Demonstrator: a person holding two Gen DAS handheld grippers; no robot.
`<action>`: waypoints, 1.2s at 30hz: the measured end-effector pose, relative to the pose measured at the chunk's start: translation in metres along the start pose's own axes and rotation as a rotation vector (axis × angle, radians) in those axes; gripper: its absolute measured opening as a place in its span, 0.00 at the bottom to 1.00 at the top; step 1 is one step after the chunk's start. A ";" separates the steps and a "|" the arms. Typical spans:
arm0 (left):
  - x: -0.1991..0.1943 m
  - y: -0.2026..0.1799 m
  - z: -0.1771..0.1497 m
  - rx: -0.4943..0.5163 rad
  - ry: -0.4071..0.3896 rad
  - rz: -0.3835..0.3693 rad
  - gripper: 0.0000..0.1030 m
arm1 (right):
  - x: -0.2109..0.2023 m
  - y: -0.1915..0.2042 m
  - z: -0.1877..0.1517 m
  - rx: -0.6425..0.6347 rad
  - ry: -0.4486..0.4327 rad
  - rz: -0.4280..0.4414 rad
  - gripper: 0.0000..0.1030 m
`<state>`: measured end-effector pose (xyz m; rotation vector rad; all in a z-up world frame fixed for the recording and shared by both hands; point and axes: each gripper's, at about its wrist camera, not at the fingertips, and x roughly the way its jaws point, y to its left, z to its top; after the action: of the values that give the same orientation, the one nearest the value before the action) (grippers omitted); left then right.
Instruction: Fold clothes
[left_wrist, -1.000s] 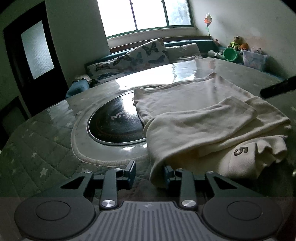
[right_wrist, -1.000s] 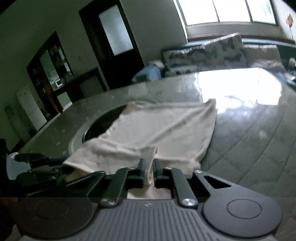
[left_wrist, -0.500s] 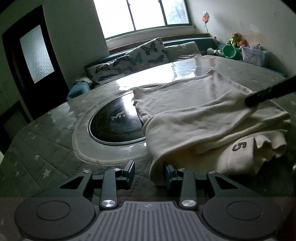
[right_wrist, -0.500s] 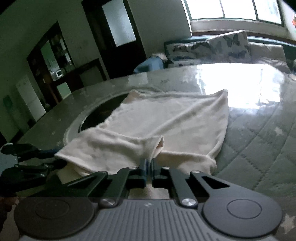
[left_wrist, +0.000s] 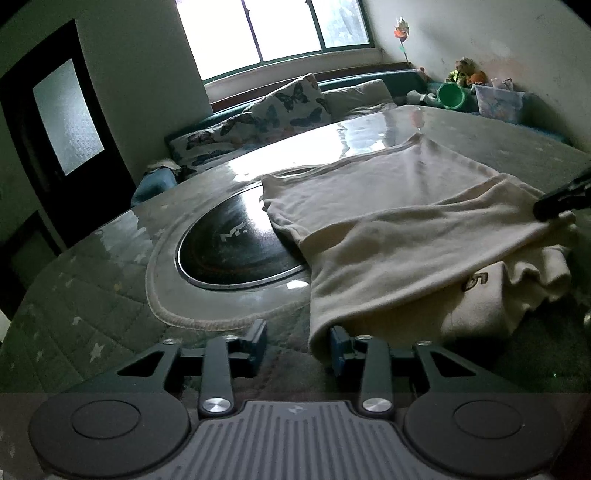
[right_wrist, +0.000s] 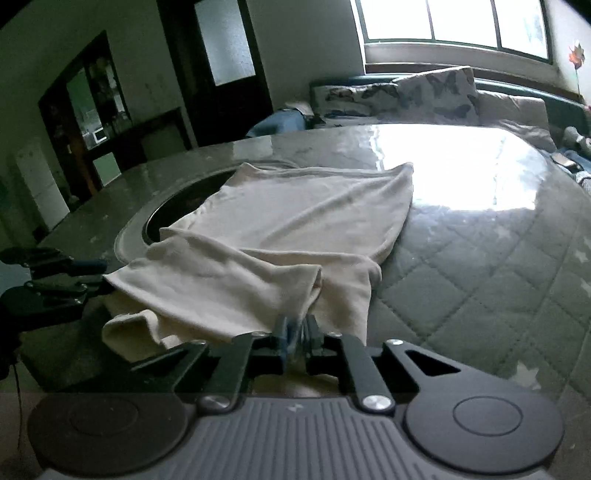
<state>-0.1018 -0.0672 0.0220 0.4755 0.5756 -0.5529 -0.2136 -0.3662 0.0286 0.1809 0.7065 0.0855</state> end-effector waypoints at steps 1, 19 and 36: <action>-0.002 0.001 0.000 0.009 0.003 0.000 0.46 | -0.002 0.000 0.003 -0.006 -0.012 -0.005 0.14; -0.026 0.031 0.036 -0.122 -0.081 -0.194 0.45 | 0.033 0.003 0.014 -0.082 -0.027 -0.005 0.13; 0.074 0.019 0.058 -0.217 -0.003 -0.281 0.43 | 0.040 0.004 0.018 -0.113 -0.022 0.005 0.13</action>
<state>-0.0165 -0.1110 0.0246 0.1886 0.6964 -0.7492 -0.1719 -0.3594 0.0173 0.0750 0.6772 0.1282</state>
